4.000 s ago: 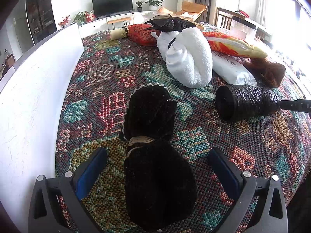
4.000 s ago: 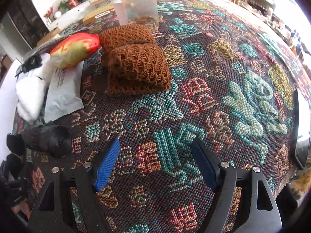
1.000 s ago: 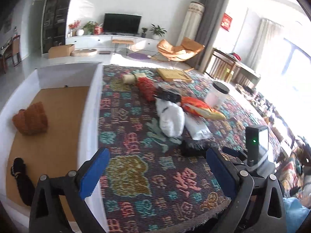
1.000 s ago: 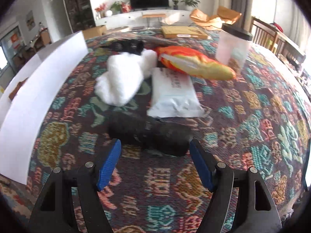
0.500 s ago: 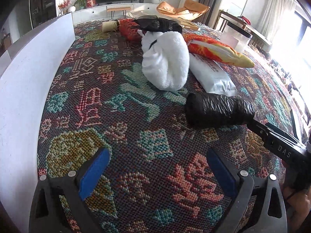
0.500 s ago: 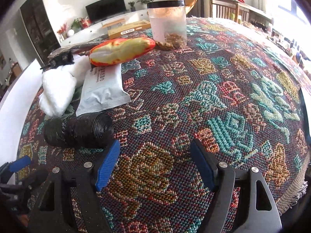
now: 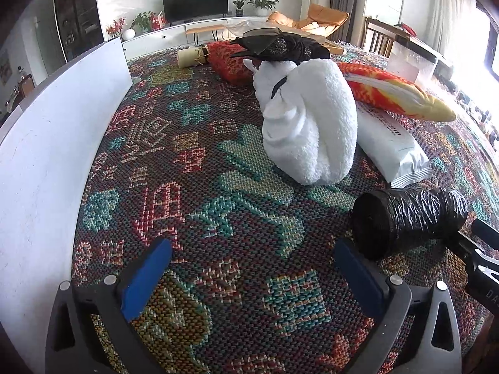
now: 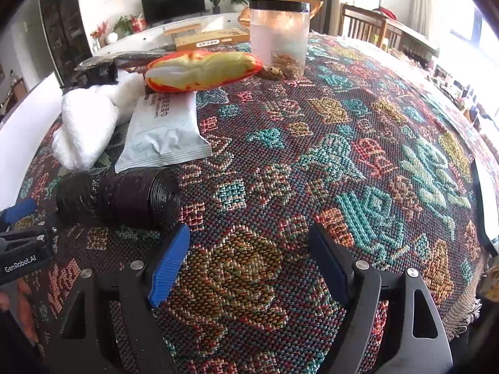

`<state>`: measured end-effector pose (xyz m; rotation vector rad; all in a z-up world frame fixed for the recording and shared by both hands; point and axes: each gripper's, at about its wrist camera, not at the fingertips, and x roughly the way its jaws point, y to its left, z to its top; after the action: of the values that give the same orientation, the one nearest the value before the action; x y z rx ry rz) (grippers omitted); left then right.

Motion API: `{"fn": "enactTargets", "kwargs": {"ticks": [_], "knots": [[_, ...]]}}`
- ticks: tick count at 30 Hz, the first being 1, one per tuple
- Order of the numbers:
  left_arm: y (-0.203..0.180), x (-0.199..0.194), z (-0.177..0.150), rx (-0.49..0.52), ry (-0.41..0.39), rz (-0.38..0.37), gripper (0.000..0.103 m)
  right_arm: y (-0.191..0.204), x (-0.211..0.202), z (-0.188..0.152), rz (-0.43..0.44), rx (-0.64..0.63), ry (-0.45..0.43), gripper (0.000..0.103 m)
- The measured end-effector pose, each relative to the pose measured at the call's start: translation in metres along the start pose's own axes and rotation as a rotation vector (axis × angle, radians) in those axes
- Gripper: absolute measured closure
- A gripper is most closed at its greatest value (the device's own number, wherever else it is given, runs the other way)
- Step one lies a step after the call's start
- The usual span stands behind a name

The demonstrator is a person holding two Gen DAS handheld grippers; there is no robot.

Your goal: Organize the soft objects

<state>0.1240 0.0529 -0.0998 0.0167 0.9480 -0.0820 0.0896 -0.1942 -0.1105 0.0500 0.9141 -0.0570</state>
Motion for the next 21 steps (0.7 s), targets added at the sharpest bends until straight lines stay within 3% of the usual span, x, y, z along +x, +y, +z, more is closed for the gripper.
{"fn": "enactTargets", "kwargs": {"ticks": [21], "knots": [[0.001, 0.0, -0.0001, 0.002, 0.0, 0.004, 0.0, 0.0056, -0.0017, -0.0008, -0.007, -0.001, -0.005, 0.019]]}}
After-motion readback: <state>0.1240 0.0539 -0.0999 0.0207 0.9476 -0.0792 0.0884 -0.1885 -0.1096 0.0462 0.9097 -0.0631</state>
